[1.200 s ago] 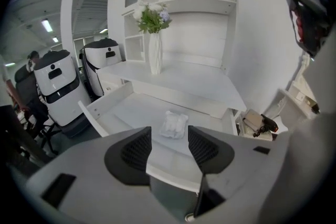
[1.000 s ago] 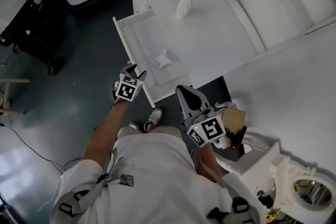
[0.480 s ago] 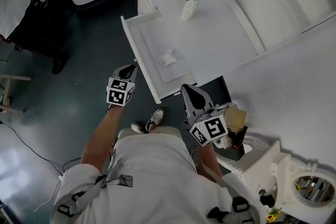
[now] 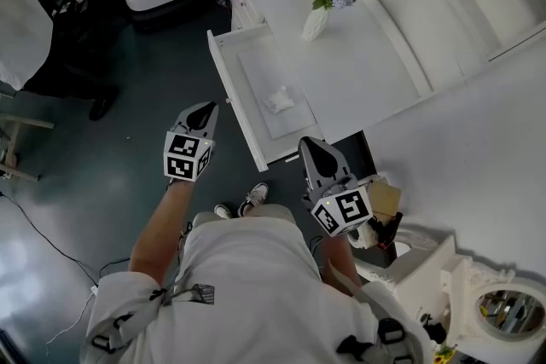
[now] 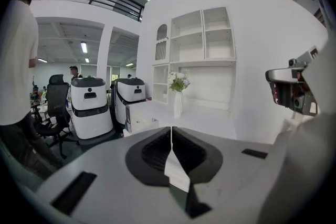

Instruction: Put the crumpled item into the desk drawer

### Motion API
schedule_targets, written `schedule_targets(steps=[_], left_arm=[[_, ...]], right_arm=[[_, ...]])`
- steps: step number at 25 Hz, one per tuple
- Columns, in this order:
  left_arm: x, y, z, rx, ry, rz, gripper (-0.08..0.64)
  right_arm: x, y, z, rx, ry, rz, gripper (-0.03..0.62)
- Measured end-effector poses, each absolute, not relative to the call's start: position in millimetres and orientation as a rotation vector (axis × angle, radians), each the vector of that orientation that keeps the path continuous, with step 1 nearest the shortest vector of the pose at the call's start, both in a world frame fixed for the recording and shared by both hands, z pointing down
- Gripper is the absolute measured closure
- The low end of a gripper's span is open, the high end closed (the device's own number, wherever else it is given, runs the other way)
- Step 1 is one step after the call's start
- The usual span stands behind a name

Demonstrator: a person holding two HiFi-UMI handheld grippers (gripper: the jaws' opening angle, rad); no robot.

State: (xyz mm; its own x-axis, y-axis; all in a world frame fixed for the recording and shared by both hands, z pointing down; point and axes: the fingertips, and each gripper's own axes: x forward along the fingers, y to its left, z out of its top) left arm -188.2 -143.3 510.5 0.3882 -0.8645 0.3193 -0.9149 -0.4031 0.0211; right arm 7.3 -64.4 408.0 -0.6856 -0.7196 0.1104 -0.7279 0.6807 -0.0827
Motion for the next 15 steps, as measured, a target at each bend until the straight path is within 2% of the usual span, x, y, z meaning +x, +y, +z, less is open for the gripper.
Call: schedule_targets(steps=[15], left_arm=[[-221.5, -142.7, 406.5, 2.537, -1.782, 0.128, 0.538]], right_arm=[[40.0, -99.7, 395.0, 1.343, -2.785, 0.137, 0.581]])
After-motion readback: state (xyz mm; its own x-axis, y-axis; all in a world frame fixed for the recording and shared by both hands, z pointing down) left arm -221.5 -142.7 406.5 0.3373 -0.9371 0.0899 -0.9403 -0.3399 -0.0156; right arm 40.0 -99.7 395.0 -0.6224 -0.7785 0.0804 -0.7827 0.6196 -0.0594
